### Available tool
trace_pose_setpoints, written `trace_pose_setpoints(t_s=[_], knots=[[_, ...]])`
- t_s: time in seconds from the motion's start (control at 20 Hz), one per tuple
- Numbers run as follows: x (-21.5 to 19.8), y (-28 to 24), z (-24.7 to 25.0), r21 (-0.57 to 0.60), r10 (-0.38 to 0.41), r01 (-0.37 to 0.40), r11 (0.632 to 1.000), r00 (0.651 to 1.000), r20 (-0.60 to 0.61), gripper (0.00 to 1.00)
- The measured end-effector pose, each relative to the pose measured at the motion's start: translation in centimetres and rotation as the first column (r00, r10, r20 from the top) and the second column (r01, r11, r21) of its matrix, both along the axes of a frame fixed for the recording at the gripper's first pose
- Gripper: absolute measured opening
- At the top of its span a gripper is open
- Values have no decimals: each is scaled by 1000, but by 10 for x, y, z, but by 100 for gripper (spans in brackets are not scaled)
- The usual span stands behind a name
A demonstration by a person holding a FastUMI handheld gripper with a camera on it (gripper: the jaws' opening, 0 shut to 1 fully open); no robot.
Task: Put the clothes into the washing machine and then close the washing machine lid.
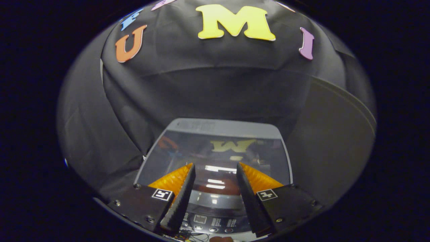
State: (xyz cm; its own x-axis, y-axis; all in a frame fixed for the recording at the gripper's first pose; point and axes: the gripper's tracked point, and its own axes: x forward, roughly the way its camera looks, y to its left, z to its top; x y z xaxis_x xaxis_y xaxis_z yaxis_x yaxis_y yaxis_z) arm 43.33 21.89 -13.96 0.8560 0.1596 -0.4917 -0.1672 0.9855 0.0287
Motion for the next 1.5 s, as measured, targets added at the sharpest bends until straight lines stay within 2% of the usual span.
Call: trace_pose_setpoints(t_s=[0.2,0.4,0.6,0.75,0.85,0.9,1.2,1.4,1.5], knots=[[-4,-11,6,2,-7,7,1000,1000,6,77],[-24,-21,64,-5,42,-41,999,990,134,77],[-79,-61,108,2,56,-58,998,968,245,77],[-149,-82,127,-25,113,-110,994,947,300,77],[-196,-107,143,-48,127,-118,992,928,350,77],[-217,-120,150,-39,122,-115,993,923,366,77],[-329,-184,159,86,-39,7,996,926,375,78],[-376,-210,146,94,-110,80,992,920,376,81],[-391,-214,144,102,-123,91,991,918,376,86]])
